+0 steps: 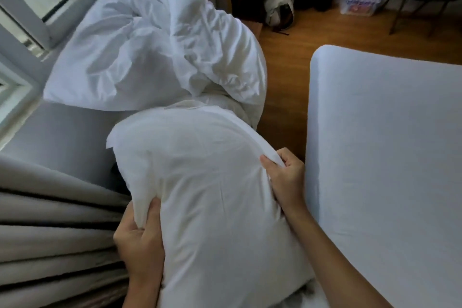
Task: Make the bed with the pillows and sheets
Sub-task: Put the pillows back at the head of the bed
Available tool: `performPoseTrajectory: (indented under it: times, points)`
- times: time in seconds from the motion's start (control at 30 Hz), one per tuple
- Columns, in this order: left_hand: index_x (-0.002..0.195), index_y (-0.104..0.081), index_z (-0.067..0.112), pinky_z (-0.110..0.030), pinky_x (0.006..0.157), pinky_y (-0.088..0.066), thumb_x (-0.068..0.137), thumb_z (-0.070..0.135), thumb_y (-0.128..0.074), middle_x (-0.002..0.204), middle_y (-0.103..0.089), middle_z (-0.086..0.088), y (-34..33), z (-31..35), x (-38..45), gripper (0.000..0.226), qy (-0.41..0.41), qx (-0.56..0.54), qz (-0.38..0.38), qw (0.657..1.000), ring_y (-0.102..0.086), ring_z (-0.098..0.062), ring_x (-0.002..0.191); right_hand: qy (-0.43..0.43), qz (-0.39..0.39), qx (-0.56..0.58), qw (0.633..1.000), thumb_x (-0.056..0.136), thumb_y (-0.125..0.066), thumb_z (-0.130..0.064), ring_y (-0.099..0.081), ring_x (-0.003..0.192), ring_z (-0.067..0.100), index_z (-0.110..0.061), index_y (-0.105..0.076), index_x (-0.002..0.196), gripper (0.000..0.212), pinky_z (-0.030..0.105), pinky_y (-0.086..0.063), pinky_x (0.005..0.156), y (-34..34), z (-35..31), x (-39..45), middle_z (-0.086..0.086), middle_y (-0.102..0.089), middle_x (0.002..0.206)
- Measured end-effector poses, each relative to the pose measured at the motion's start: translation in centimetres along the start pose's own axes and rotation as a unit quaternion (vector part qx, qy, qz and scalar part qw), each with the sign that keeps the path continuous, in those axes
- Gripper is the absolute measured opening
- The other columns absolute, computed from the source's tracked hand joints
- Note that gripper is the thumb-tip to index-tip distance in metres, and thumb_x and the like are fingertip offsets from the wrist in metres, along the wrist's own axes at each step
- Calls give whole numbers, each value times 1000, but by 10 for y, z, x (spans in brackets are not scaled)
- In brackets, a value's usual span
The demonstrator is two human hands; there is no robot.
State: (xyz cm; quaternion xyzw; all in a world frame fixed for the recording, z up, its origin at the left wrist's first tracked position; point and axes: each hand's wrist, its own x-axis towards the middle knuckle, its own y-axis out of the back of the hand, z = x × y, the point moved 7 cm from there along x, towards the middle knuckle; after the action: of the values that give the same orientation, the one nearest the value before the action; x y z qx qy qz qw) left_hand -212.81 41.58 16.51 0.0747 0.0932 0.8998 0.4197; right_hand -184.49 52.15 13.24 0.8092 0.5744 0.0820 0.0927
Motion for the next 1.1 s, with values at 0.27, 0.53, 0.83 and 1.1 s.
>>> performPoseTrajectory:
  times: [0.27,0.53,0.83,1.1]
  points:
    - [54,-42,27,-11,45,-30,91,6,-64,46,-42,18,-57,29,-32,48,-63,-12,-144,987,-38,2,45,-27,168,-16,985,85,-70,-10,-34,50,5,-11,-37,58,42,15,-31,50,115,12,-50,-10,-37,51]
    - [56,-36,23,-18,44,-25,86,19,-65,44,-39,14,-178,68,-125,42,-126,-13,-343,931,-33,0,45,-90,375,18,923,78,-70,-18,-31,55,9,2,-34,65,44,25,-28,50,277,50,-127,2,-31,60]
    - [59,-45,14,-13,43,-30,83,31,-62,51,-48,5,-318,106,-354,34,-188,-15,-590,785,-40,-3,46,-142,588,47,795,78,-66,-22,-27,60,17,-4,-27,64,45,29,-25,55,471,111,-280,9,-25,65]
    - [58,-36,23,-10,41,-28,91,12,-64,42,-42,16,-384,112,-589,45,-188,3,-746,638,-38,-3,42,-165,760,-1,628,81,-68,-16,-31,58,11,-2,-34,63,41,26,-27,53,596,137,-430,8,-30,63]
